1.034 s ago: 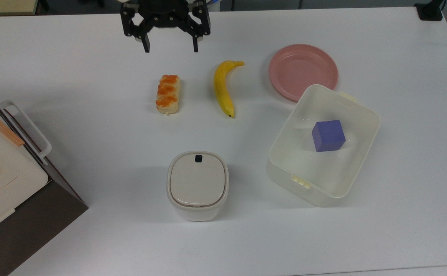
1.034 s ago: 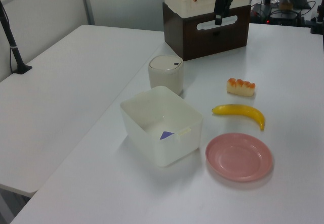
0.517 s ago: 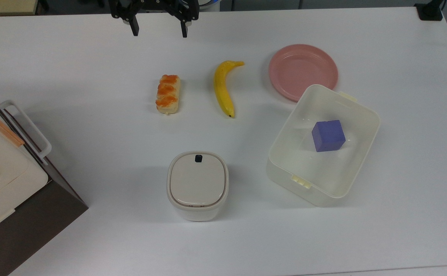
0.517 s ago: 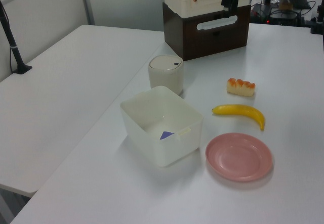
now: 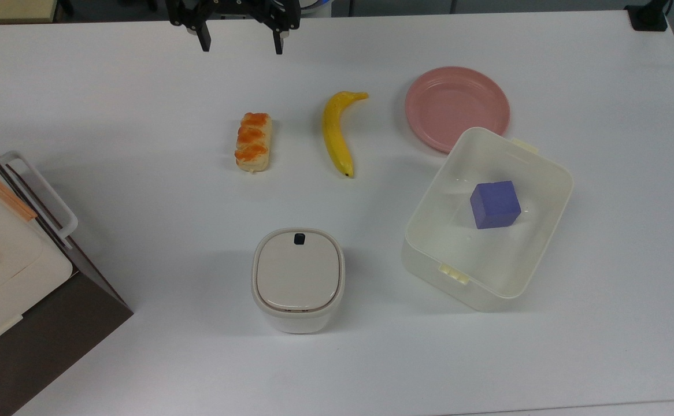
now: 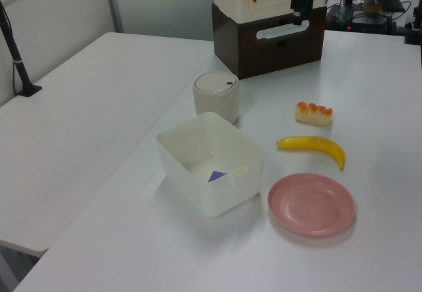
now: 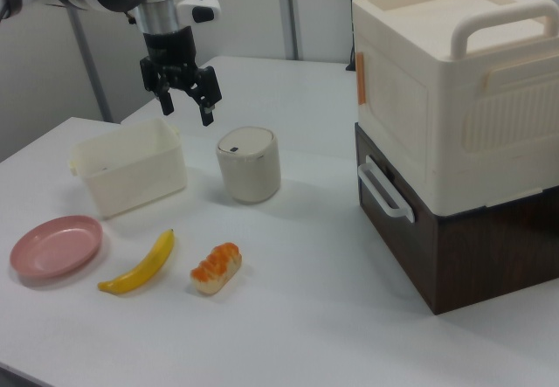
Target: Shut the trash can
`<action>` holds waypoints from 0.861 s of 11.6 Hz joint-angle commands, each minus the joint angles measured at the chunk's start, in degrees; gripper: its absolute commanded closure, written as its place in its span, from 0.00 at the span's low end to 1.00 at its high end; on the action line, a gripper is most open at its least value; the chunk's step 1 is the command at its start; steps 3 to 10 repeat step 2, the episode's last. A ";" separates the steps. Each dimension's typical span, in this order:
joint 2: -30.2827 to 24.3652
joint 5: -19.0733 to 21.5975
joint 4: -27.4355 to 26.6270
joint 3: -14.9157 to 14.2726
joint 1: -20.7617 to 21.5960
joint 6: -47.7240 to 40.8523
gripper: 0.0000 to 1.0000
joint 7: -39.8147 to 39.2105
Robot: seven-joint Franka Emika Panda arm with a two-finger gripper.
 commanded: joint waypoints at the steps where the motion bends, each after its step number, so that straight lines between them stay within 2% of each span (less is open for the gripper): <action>1: -1.41 -1.13 -1.05 -0.36 0.64 -0.84 0.00 1.33; 10: -1.32 -1.22 -0.96 -0.28 0.55 -0.49 0.00 1.33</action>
